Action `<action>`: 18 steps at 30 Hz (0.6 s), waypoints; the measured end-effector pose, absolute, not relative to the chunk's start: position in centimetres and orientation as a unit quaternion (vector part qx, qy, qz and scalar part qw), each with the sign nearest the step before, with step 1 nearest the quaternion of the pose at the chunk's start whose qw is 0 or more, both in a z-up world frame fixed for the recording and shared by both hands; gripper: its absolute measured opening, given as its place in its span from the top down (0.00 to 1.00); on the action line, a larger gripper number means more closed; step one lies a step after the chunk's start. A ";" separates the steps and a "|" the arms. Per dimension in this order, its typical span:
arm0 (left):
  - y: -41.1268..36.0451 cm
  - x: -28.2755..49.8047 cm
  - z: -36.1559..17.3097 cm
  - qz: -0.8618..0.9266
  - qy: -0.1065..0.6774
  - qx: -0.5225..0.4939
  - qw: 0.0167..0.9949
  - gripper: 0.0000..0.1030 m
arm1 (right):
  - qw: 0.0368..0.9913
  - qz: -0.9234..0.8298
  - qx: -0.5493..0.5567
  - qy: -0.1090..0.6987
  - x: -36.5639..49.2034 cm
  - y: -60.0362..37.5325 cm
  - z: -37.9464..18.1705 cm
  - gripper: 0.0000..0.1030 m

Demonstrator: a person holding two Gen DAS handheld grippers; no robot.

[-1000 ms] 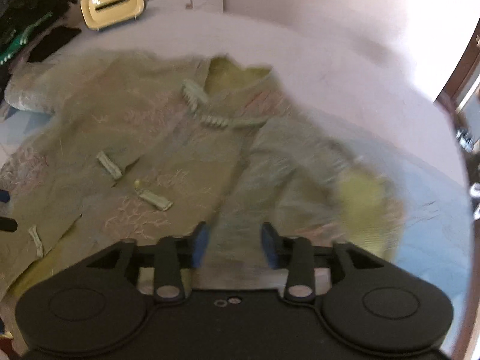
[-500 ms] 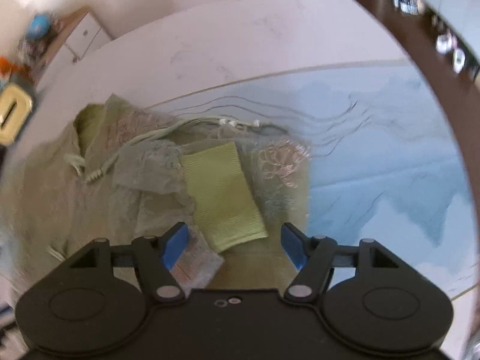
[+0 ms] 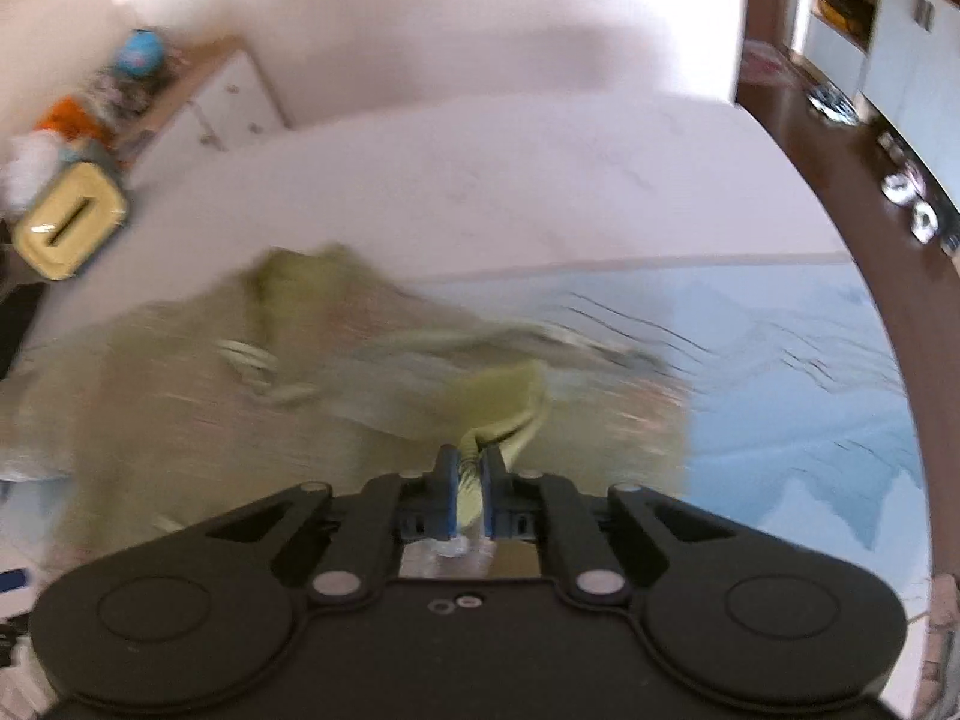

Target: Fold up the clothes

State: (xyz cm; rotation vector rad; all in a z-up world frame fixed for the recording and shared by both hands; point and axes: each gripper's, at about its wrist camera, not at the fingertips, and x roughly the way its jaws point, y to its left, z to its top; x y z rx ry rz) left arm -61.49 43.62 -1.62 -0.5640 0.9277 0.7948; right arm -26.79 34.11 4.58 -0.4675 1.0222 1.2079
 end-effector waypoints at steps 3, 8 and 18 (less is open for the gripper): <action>44.7 -61.9 -2.5 0.339 0.428 -0.261 0.796 0.31 | 0.663 0.571 -0.206 0.438 -32.2 37.0 5.5 0.00; 45.3 -62.4 -3.9 0.288 0.435 -0.262 0.812 0.31 | 0.641 0.589 -0.249 0.424 -40.3 42.8 2.7 0.00; 47.3 -66.1 -3.1 0.271 0.429 -0.261 0.821 0.31 | 0.605 0.583 -0.303 0.450 -46.7 47.1 -3.8 0.00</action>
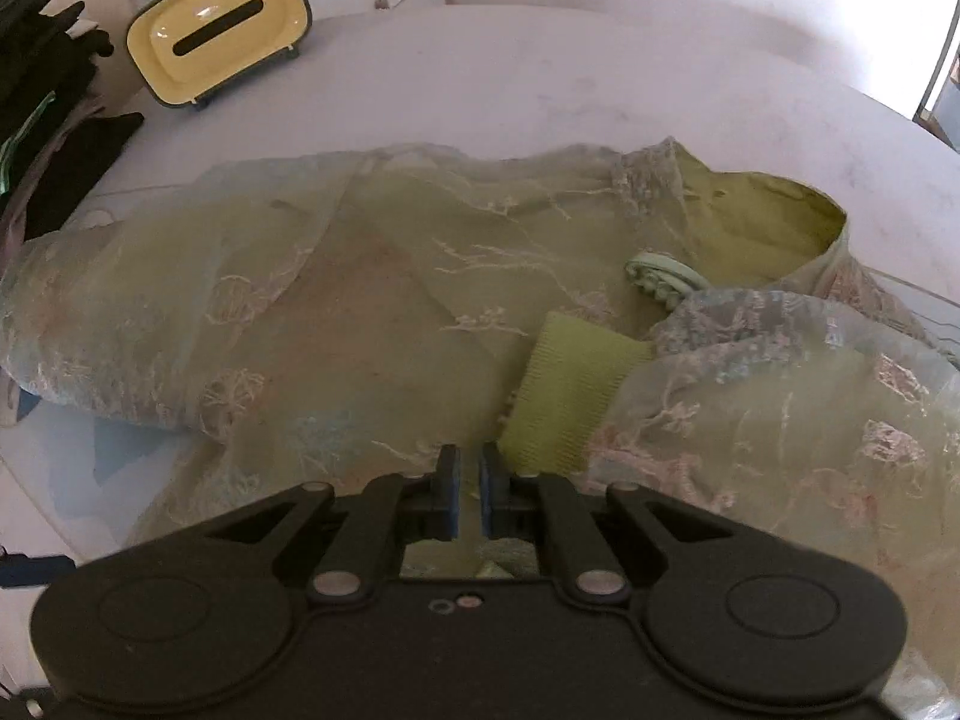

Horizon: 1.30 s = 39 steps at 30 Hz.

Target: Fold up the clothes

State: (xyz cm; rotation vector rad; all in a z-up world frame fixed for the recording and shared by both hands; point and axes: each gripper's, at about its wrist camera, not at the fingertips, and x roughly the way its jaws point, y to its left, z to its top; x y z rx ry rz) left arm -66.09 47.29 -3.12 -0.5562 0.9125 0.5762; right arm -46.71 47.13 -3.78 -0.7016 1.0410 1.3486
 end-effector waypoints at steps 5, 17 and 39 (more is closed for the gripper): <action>49.2 -69.0 -3.3 0.298 0.419 -0.286 0.809 0.31 | 0.605 0.591 -0.326 0.422 -47.2 47.1 -2.2 0.00; 50.5 -71.8 -3.8 0.321 0.395 -0.321 0.799 0.31 | 0.650 0.535 -0.325 0.431 -45.8 47.4 -3.7 0.00; 49.9 -72.0 -5.1 0.311 0.396 -0.336 0.796 0.31 | 0.595 0.627 -0.279 0.418 -49.0 47.4 2.5 0.00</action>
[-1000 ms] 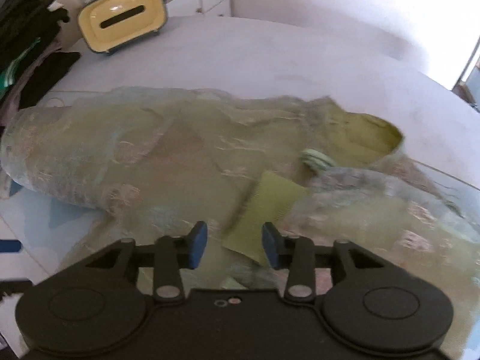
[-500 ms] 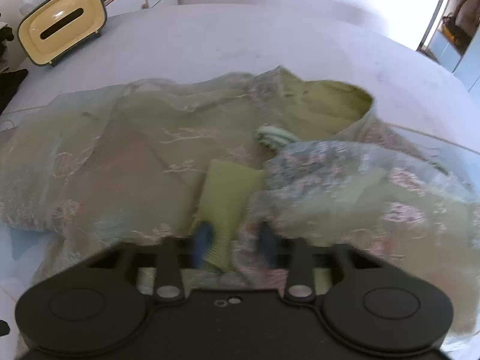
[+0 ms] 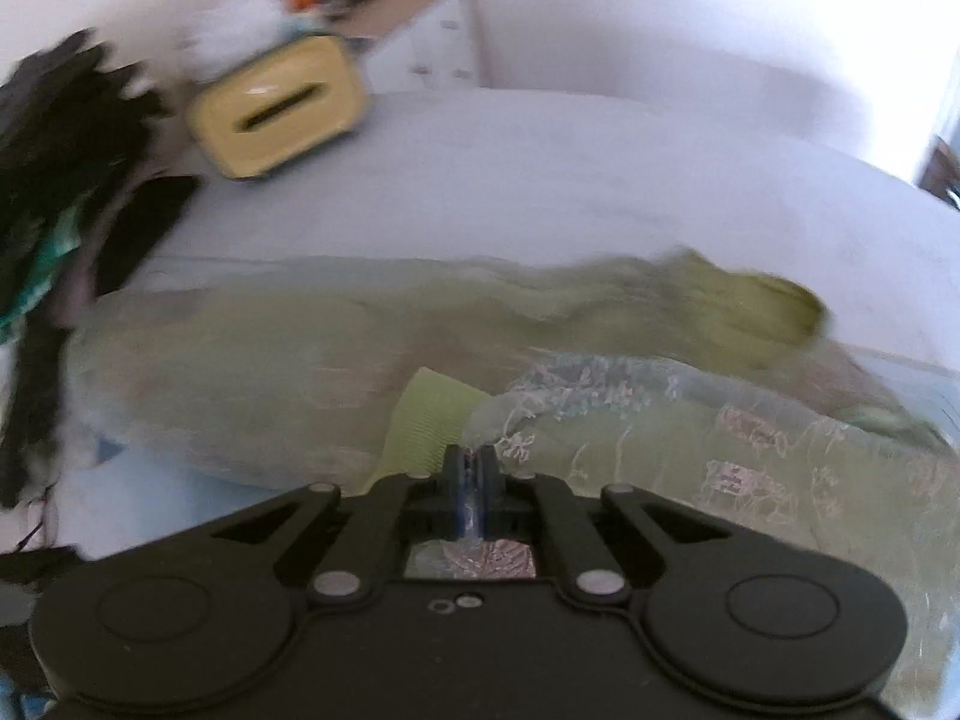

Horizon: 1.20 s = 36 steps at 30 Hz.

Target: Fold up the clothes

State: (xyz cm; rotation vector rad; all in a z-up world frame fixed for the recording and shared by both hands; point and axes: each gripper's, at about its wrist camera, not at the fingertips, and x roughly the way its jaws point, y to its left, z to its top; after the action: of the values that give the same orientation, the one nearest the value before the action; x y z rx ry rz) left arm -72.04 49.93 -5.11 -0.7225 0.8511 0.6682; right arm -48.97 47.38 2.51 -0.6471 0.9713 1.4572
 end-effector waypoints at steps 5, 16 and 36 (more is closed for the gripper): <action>50.2 -72.1 -5.0 0.310 0.398 -0.336 0.795 0.31 | 0.569 0.621 -0.308 0.441 -51.3 48.8 -0.9 0.00; 50.8 -72.2 -4.8 0.315 0.400 -0.336 0.792 0.31 | 0.576 0.619 -0.343 0.410 -45.8 43.8 1.4 0.00; 55.4 -75.7 -4.5 0.429 0.342 -0.380 0.745 0.31 | 0.648 0.526 -0.342 0.432 -40.0 38.1 -2.4 0.00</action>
State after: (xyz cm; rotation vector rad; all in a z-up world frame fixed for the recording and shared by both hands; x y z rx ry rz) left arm -75.67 55.40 -4.47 -0.8324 0.7488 0.9392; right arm -40.00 38.11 -2.36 -0.7786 0.9814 1.1953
